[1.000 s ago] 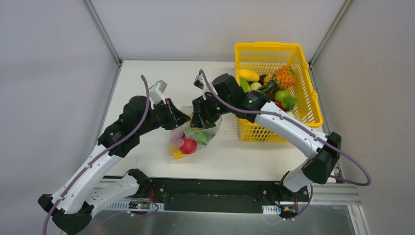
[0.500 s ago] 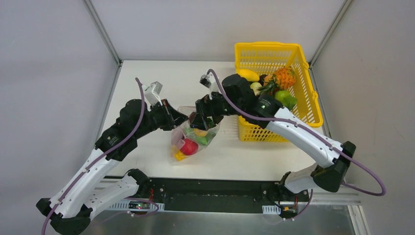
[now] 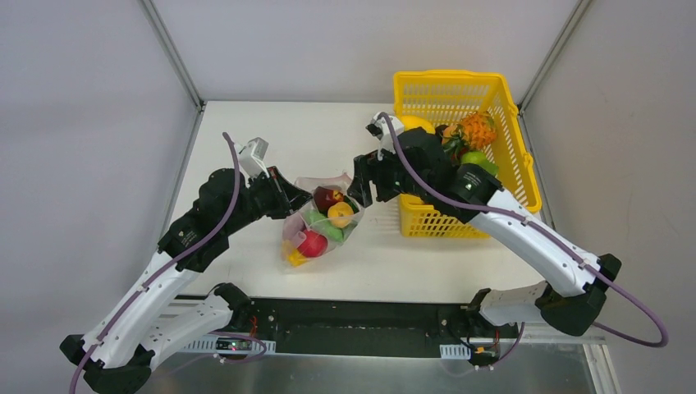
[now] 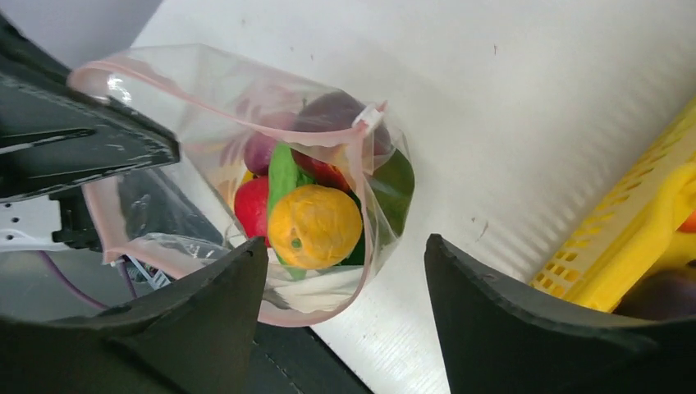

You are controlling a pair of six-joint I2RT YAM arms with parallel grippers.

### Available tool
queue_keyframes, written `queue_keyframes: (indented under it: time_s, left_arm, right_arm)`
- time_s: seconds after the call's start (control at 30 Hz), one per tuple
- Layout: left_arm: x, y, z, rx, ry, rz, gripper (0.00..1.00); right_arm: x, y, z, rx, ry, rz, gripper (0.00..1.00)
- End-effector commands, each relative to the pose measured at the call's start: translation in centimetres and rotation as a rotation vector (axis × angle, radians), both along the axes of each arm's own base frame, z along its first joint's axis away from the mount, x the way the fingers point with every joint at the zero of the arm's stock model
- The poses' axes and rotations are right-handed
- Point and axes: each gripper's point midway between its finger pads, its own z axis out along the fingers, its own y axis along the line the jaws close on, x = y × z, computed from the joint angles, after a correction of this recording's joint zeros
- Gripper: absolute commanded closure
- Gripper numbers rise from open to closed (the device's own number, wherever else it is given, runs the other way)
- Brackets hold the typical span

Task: Place the food in the zip-top bag and seal the zipper
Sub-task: Place the fake fruit in the zipper food storage bag, then adjust the zipper food storage bag at the center of the board.

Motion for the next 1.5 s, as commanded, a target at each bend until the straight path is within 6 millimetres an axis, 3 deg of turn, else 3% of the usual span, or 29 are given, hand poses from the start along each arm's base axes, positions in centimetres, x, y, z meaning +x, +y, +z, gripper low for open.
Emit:
queue_keyframes:
  time_s: [0.0,0.1,0.27,0.4,0.53,0.6,0.73,0.8,0.83,0.9,0.93,1.0,1.13,1.27,1.37,1.47]
  left_arm:
    - [0.3,0.0,2.5,-0.06,-0.076,0.013,1.0]
    - [0.2,0.3,2.3,-0.049,-0.071,0.019,1.0]
    - [0.3,1.7,0.7,0.029,-0.035,0.074,1.0]
    - [0.3,3.1,-0.1,0.114,-0.028,0.114,1.0]
    - [0.2,5.1,0.6,0.215,-0.048,0.154,1.0]
    - [-0.1,6.1,1.3,0.266,-0.062,0.167,1.0]
    - [-0.4,8.5,0.6,0.4,-0.024,0.221,1.0]
    - [-0.4,9.9,0.0,0.46,0.005,0.266,1.0]
    - [-0.5,10.4,-0.1,0.478,0.011,0.287,1.0]
    - [-0.5,11.2,-0.2,0.485,0.01,0.323,1.0]
    - [-0.6,11.2,-0.1,0.475,0.0,0.326,1.0]
    - [-0.6,10.2,0.1,0.442,-0.024,0.278,1.0]
    - [-1.0,7.0,0.5,0.367,-0.024,0.131,1.0]
    - [-0.6,6.4,0.8,0.324,-0.044,0.134,1.0]
    - [-0.5,6.2,0.7,0.312,-0.048,0.134,1.0]
    - [-0.4,5.9,0.6,0.307,-0.046,0.123,1.0]
  right_arm:
    - [0.6,-0.5,-2.8,-0.118,0.106,-0.044,0.35]
    - [0.8,0.4,-3.7,-0.151,0.16,-0.037,0.62]
    - [-1.7,4.1,-0.2,0.047,0.181,0.168,0.99]
    - [-3.3,6.4,3.9,0.228,0.156,0.272,1.0]
    - [-4.7,8.0,6.7,0.354,0.113,0.36,1.0]
    - [-4.9,8.5,6.6,0.381,0.117,0.383,1.0]
    - [-0.9,8.5,4.5,0.301,0.135,0.158,1.0]
    - [-1.1,9.0,3.8,0.259,0.159,0.19,1.0]
    - [-2.2,9.4,3.9,0.256,0.179,0.264,1.0]
    - [-4.7,10.1,3.8,0.258,0.22,0.434,0.96]
    - [-4.4,10.2,3.6,0.258,0.221,0.419,0.96]
    - [-1.0,9.7,3.0,0.236,0.204,0.189,0.94]
    - [0.1,8.2,1.9,0.154,0.146,0.136,0.65]
    - [1.8,4.9,1.9,0.073,0.091,0.023,0.36]
    - [1.6,2.3,4.0,0.104,0.019,-0.008,0.27]
    - [2.7,-1.2,5.2,0.128,-0.058,-0.127,0.23]
